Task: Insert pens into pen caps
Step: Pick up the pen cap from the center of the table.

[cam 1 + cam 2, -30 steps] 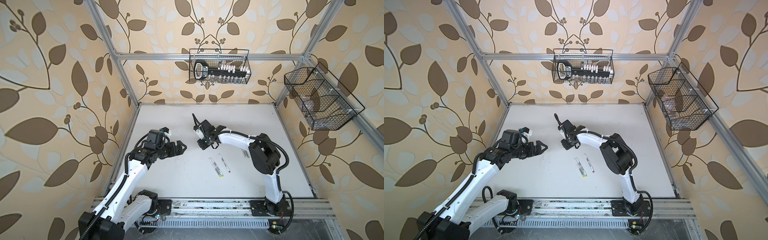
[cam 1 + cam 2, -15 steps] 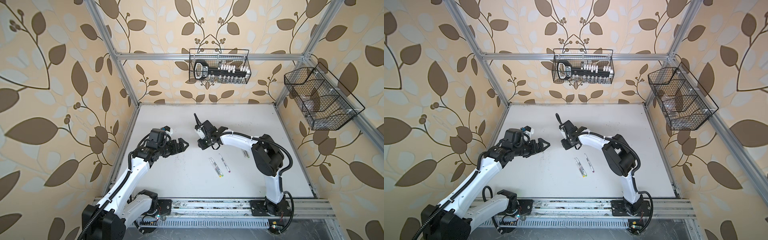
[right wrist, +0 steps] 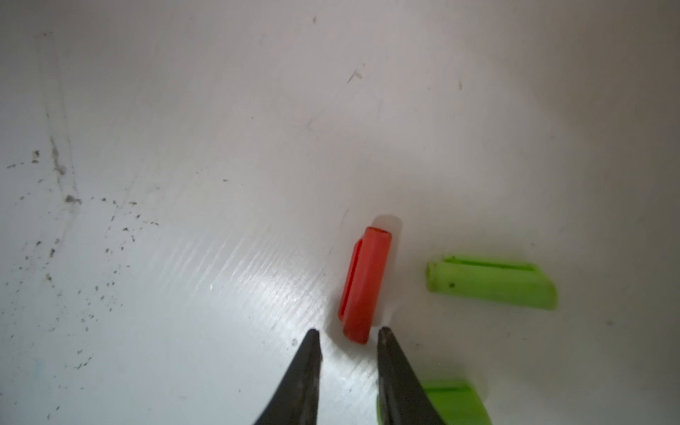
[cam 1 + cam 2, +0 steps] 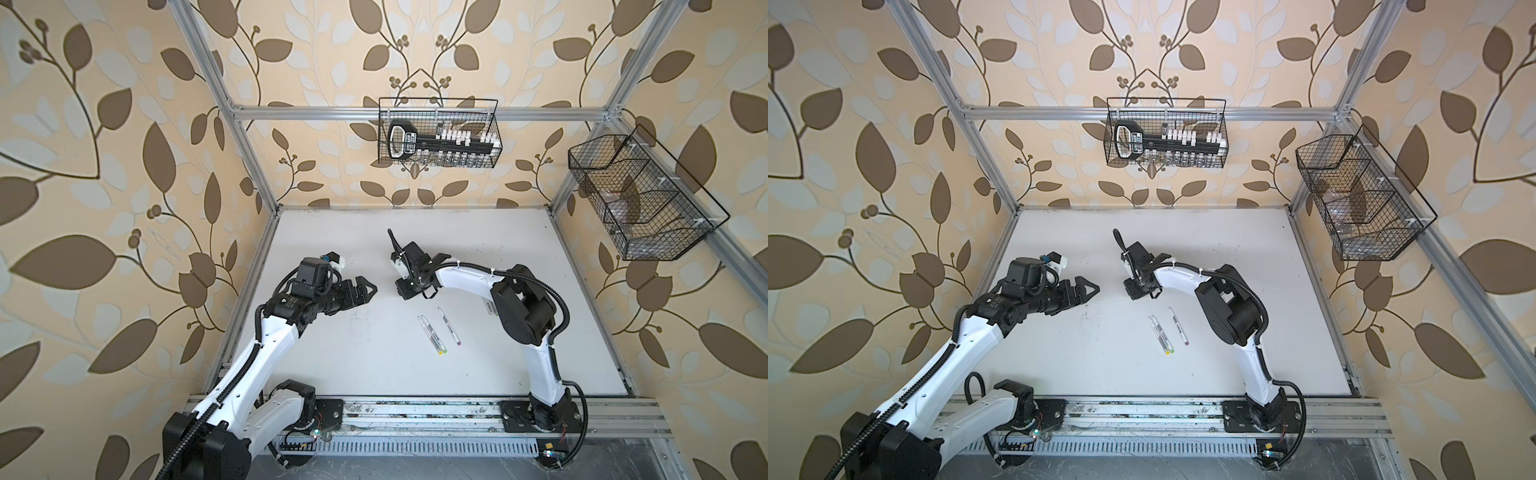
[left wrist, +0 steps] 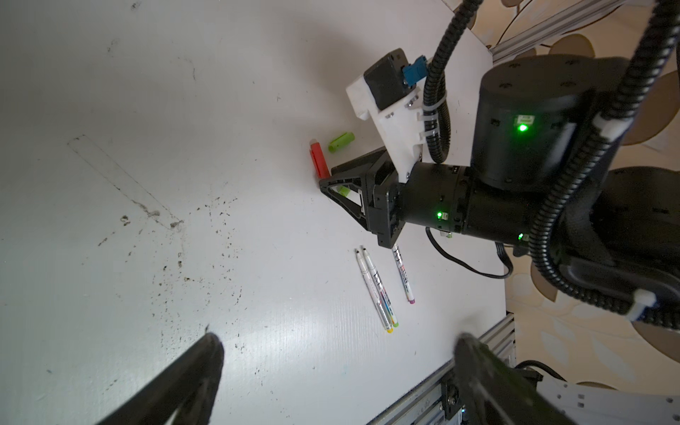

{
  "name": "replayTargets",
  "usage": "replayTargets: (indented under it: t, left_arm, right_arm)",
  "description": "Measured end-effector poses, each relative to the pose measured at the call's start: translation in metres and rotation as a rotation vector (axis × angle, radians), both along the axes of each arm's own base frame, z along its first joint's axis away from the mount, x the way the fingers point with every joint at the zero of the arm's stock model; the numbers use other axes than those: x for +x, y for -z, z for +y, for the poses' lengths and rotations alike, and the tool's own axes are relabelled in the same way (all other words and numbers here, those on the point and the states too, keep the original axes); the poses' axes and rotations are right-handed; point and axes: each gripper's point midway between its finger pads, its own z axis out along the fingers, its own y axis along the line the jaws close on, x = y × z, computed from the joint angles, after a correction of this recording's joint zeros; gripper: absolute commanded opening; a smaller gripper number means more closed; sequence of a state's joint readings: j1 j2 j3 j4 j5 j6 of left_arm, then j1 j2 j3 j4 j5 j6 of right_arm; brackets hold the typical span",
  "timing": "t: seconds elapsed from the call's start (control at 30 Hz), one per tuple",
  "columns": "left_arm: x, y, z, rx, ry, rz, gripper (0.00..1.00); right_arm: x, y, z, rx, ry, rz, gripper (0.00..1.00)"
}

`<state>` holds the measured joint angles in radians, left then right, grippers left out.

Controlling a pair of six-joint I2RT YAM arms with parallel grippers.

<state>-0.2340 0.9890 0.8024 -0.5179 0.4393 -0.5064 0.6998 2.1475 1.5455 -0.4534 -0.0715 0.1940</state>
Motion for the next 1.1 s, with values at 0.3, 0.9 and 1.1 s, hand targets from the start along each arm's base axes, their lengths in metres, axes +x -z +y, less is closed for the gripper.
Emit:
replayTargets:
  t: [0.3,0.9,1.1]
  left_arm:
    - [-0.001,-0.002,0.0,-0.001,-0.001,-0.008,0.99]
    - [0.006,0.011,-0.008,-0.061,0.0,0.013,0.96]
    - [0.013,0.017,-0.019,-0.122,0.021,0.019,0.88]
  right_arm:
    - [0.007,0.003,0.006,-0.005,0.0,-0.001,0.16]
    - [-0.018,-0.029,0.002,0.064,-0.011,-0.029,0.14]
    - [-0.044,-0.063,0.006,0.188,-0.041,-0.054,0.14]
